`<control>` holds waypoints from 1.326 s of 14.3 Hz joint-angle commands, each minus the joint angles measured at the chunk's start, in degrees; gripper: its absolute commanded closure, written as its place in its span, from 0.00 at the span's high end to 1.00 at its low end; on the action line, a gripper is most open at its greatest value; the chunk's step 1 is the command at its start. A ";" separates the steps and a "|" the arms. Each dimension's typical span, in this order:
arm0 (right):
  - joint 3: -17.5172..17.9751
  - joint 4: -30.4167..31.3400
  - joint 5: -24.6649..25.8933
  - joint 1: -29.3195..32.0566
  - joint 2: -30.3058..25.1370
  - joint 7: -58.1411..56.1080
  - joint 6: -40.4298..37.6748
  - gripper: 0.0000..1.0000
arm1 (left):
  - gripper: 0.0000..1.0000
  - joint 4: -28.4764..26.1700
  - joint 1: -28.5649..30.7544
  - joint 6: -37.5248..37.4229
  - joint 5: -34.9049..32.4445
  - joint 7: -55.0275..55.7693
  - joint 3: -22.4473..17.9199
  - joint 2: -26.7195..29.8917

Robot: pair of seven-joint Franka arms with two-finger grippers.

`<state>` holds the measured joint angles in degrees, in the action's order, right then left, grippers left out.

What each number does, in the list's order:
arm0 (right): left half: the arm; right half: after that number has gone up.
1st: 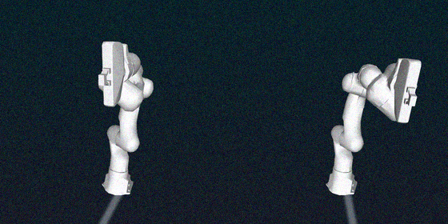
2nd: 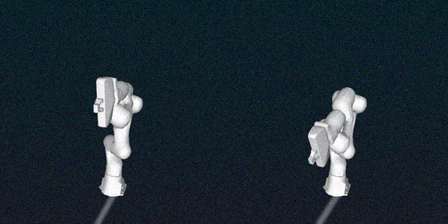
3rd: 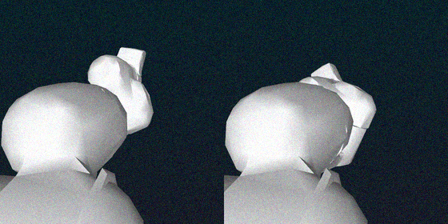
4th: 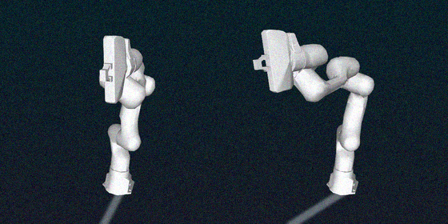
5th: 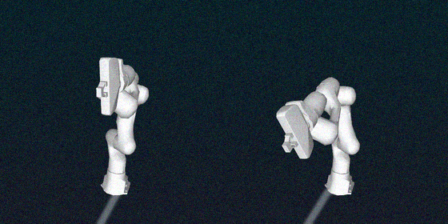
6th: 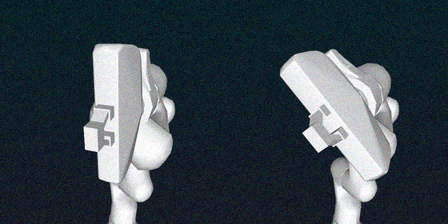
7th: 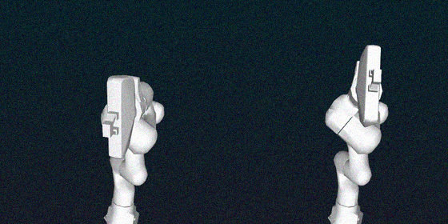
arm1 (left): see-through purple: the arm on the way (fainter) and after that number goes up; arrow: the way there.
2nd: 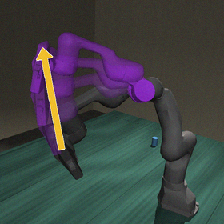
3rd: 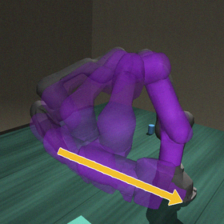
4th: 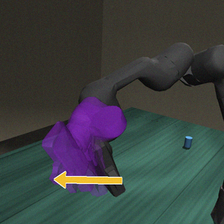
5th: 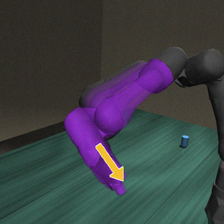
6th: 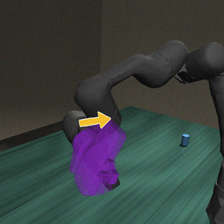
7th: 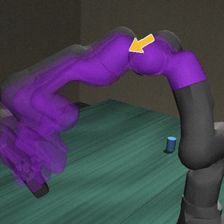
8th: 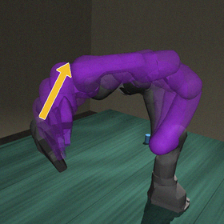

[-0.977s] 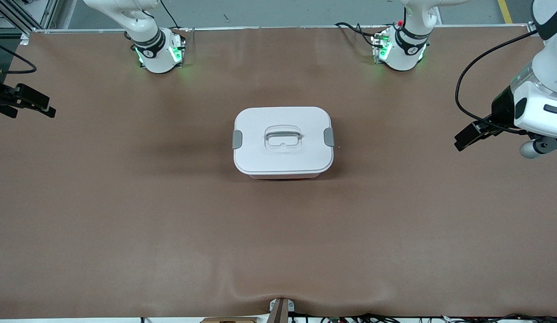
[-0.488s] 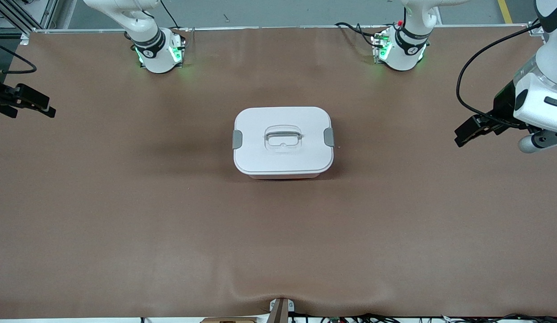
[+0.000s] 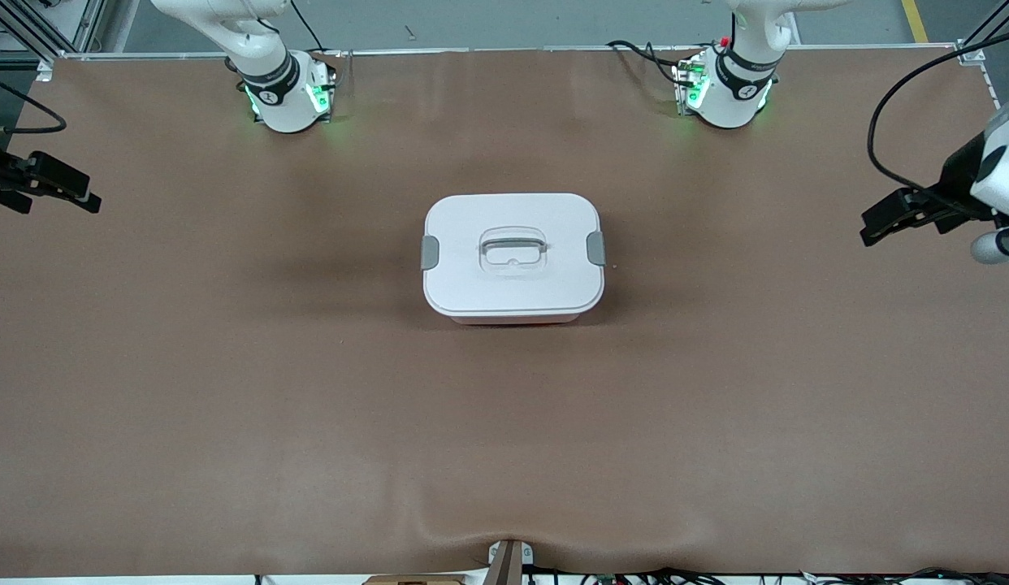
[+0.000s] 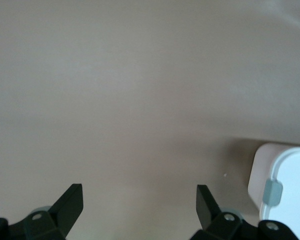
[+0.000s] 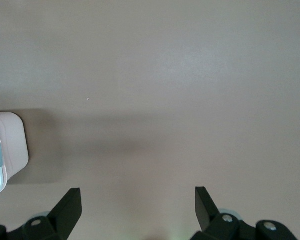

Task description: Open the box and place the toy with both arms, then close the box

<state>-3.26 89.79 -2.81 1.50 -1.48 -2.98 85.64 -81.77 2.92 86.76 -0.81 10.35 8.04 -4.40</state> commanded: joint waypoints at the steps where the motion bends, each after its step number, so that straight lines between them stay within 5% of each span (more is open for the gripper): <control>1: 0.18 0.13 0.79 -0.09 -0.89 0.43 -0.56 1.00 | 1.00 -0.84 -1.41 -1.06 1.86 -6.02 -2.93 2.73; 8: 0.18 0.13 0.79 0.00 -0.89 0.43 -0.56 1.00 | 1.00 -7.34 -3.53 -2.83 1.87 -7.27 -5.67 8.09; 19: 0.01 -0.05 0.96 0.26 -0.80 0.16 -0.56 1.00 | 1.00 -6.38 -3.71 -2.30 1.07 -10.62 -6.02 7.48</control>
<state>-3.39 89.77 -2.71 1.52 -1.48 -2.98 85.62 -87.02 -0.29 83.73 0.10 0.34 2.66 1.86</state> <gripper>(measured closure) 0.000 0.000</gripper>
